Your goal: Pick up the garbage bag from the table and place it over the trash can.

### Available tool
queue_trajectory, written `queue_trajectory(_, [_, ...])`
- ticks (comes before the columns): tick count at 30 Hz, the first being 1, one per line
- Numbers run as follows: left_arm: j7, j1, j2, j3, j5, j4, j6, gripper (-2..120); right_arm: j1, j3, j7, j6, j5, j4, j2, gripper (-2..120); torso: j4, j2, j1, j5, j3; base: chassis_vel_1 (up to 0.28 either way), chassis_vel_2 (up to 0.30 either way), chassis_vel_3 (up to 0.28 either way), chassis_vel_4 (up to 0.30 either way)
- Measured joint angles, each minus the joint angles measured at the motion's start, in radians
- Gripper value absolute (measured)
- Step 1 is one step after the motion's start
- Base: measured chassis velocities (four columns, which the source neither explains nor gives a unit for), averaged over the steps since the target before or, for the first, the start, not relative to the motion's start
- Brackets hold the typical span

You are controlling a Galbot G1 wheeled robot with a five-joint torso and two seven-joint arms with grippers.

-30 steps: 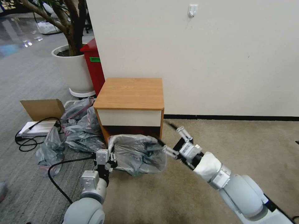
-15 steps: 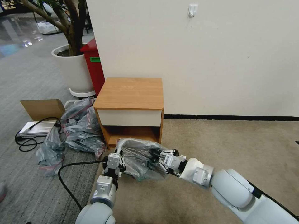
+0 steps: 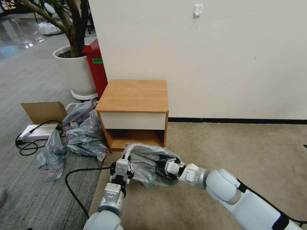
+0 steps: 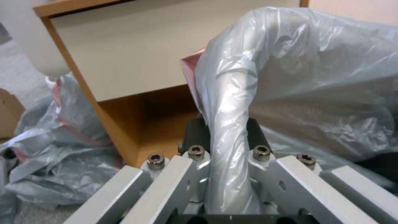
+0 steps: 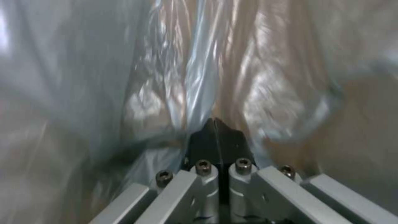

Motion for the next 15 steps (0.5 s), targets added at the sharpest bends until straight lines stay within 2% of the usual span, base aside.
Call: queue_trajectory(15, [-0.003, 0.022, -0.018, 0.071, 0.044, -0.006, 0.000, 5, 0.069, -0.081, 0.002, -0.009, -0.046, -0.126, 0.086, 0, 0.0001, 0.000, 0.000, 0.0001, 0.000, 0.000, 0.000, 0.000, 0.000])
